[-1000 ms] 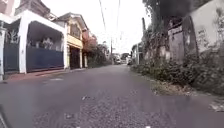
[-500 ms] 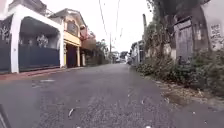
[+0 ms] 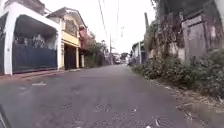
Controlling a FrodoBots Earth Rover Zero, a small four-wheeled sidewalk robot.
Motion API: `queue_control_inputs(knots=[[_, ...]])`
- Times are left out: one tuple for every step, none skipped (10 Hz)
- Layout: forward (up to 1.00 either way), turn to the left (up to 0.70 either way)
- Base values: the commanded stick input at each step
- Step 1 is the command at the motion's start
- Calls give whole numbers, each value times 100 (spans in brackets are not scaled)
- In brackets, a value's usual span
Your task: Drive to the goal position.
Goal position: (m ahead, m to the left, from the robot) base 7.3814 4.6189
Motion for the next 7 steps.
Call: queue_control_inputs(knots=[[100,-2],[100,-2],[100,-2],[100,-2],[100,-2],[100,-2],[100,-2]])
